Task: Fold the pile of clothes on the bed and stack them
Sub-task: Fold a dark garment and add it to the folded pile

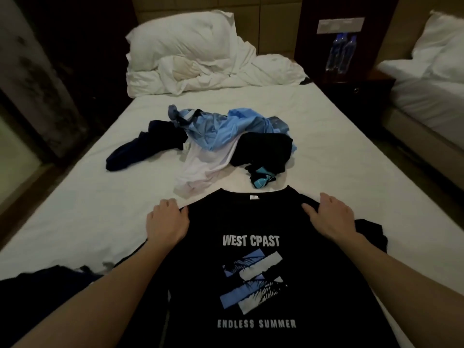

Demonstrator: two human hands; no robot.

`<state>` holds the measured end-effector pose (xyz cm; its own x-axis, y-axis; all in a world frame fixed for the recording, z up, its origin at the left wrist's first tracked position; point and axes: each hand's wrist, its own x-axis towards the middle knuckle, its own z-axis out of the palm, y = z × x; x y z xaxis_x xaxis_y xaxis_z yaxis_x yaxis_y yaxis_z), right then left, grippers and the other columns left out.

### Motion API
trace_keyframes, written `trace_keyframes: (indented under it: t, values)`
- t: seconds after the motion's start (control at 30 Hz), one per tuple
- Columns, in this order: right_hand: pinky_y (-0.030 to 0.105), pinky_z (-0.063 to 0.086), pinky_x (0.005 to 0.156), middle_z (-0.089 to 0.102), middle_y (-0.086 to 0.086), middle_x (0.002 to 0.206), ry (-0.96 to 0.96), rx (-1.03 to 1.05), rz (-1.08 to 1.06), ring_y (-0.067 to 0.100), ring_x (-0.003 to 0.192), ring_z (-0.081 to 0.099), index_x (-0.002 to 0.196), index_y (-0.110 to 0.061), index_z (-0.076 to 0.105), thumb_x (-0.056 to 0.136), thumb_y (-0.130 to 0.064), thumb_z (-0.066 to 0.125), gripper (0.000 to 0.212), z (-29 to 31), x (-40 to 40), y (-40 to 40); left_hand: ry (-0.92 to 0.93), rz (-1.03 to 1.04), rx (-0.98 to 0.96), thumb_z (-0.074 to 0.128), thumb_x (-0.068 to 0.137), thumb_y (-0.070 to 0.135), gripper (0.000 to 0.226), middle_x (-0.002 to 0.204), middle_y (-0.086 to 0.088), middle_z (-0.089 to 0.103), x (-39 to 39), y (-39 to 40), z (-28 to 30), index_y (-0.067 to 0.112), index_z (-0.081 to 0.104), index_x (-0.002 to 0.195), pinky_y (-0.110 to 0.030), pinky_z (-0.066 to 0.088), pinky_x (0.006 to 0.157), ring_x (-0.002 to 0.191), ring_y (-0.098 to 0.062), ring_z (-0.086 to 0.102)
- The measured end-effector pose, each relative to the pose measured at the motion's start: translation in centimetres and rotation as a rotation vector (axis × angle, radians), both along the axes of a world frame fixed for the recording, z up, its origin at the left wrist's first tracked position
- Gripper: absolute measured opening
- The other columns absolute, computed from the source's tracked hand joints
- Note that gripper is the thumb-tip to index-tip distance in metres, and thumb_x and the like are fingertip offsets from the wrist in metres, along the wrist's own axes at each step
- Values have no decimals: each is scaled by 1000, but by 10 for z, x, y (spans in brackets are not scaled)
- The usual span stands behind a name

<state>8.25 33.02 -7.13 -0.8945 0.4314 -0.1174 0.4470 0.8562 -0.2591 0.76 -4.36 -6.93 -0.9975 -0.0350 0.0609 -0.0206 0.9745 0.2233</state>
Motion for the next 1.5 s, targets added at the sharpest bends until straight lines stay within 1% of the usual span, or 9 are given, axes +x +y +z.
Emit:
trace_keyframes:
  t: [0.23, 0.33, 0.5, 0.67, 0.8, 1.03, 1.17, 1.3, 1.5]
  values:
    - [38, 42, 100, 56, 16, 135, -240, -174, -43, 33, 119, 53, 131, -14, 55, 97, -24, 39, 39, 19, 58, 46, -541, 134, -99, 48, 86, 60, 56, 123, -12, 57, 47, -78, 26, 12, 56, 114, -41, 45, 99, 110, -32, 56]
    - [38, 40, 98, 50, 19, 139, -229, -151, -74, 36, 127, 47, 140, -11, 44, 96, -16, 50, 45, 22, 73, 53, -416, 99, -25, 50, 95, 43, 30, 107, -7, 59, 59, -78, 36, 13, 50, 97, -38, 50, 86, 92, -26, 58]
    - [39, 36, 84, 60, 6, 89, -136, -180, -169, 24, 80, 55, 90, -17, 63, 86, -27, 61, 10, 30, 81, 52, 3, 72, 60, 57, 92, 37, 19, 84, -4, 59, 65, -46, 78, 19, 50, 89, -36, 44, 67, 76, -25, 58]
    - [35, 44, 67, 67, 9, 75, 164, -564, -57, 26, 75, 63, 78, -8, 68, 87, -29, 70, 23, 45, 83, 49, -196, 59, 671, 81, 79, 38, 36, 92, -12, 68, 54, 38, 103, 9, 64, 92, -38, 57, 70, 80, -25, 67]
    - [33, 40, 63, 62, 9, 68, 285, -871, -113, 24, 67, 61, 78, -3, 66, 89, -27, 68, 27, 53, 78, 39, -327, 30, 1024, 57, 91, 58, 49, 101, -11, 68, 82, 83, 66, 11, 63, 105, -35, 58, 55, 69, -33, 72]
    - [34, 46, 75, 68, 6, 92, 354, -958, -286, 23, 86, 64, 93, -12, 66, 93, -47, 51, 38, 56, 52, -36, -26, -370, 344, 43, 103, 43, 45, 151, 6, 44, 105, 34, -12, 19, 56, 139, -28, 25, 117, 140, -13, 39]
    - [38, 34, 106, 51, -1, 135, 95, -701, 137, 23, 130, 46, 135, -13, 49, 91, -75, 27, 80, 21, 69, -117, -101, -562, 80, -4, 86, 77, 90, 163, 15, 1, 125, 23, -38, 27, 19, 157, -25, -2, 120, 150, -5, -5]
    - [46, -9, 122, -19, 12, 161, -195, -78, 484, 25, 150, -19, 157, -12, -7, 65, -83, -16, 116, -19, 101, -148, -109, -541, -9, -9, 84, 69, 83, 159, 15, -17, 157, 27, -45, 28, -1, 156, -26, -11, 119, 147, -5, -20]
    - [29, 5, 121, 8, -1, 166, 70, -107, 508, 14, 152, 1, 158, -17, 13, 83, -68, -4, 92, 9, 137, -136, -126, -440, 135, 11, 102, 52, 65, 160, 12, -16, 212, 22, -44, 22, -6, 157, -22, -10, 119, 148, -5, -16]
